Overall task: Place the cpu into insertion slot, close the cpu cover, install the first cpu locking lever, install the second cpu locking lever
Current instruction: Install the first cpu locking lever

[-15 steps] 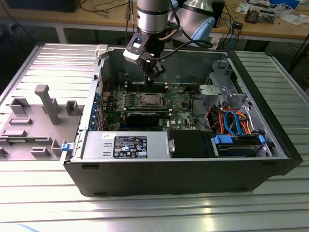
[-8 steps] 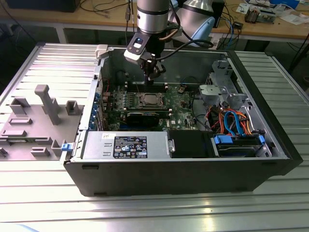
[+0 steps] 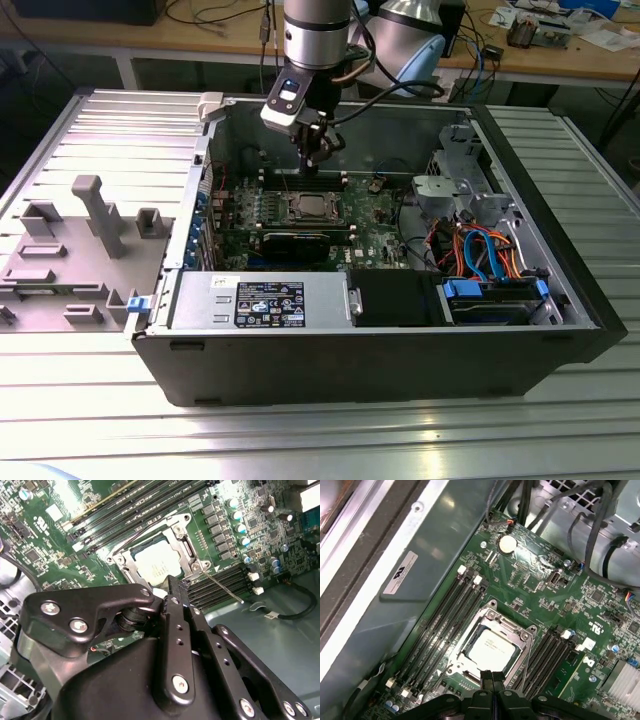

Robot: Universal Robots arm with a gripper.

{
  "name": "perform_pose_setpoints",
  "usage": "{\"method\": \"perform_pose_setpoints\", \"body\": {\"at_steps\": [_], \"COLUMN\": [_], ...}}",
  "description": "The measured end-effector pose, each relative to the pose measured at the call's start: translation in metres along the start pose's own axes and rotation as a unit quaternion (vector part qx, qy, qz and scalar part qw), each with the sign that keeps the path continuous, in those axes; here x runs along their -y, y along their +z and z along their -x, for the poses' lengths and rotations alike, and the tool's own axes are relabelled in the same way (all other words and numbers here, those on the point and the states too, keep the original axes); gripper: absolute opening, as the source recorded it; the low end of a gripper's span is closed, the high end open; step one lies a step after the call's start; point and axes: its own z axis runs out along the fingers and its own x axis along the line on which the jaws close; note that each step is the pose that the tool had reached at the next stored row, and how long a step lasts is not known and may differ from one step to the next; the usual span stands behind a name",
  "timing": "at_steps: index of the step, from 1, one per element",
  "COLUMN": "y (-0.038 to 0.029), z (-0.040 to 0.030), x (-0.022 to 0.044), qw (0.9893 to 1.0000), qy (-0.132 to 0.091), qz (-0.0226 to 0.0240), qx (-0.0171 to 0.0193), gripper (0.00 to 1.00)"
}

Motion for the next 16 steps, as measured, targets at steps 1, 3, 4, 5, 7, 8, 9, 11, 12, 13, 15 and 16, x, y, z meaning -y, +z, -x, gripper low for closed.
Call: {"method": "perform_pose_setpoints", "body": {"at_steps": [1, 3, 4, 5, 7, 8, 9, 11, 12, 13, 15, 16], "y": [0.0000, 0.0000, 0.0000, 0.0000, 0.0000, 0.0000, 0.0000, 0.0000, 0.0000, 0.0000, 0.0000, 0.0000], "z": [0.0000, 0.0000, 0.0000, 0.0000, 0.0000, 0.0000, 0.0000, 0.0000, 0.0000, 0.0000, 0.0000, 0.0000], "x": [0.0000, 0.0000, 0.0000, 0.0000, 0.0000, 0.0000, 0.0000, 0.0000, 0.0000, 0.0000, 0.0000, 0.0000], "qw": [1.0000, 1.0000, 1.0000, 1.0000, 1.0000, 1.0000, 1.0000, 1.0000, 0.9999, 0.9999, 0.9999, 0.9999], "qy": [-0.005, -0.006, -0.006, -0.006, -0.006, -0.007, -0.008, -0.010, -0.011, -0.012, -0.013, -0.016], "qz": [0.0001, 0.0001, 0.0001, 0.0001, 0.0001, 0.0001, 0.0002, 0.0002, 0.0002, 0.0002, 0.0002, 0.0003], "qx": [0.0000, 0.0000, 0.0000, 0.0000, 0.0000, 0.0000, 0.0000, 0.0000, 0.0000, 0.0000, 0.0000, 0.0000], "gripper": [0.11, 0.11, 0.11, 0.11, 0.11, 0.11, 0.11, 0.11, 0.11, 0.11, 0.11, 0.11]}}
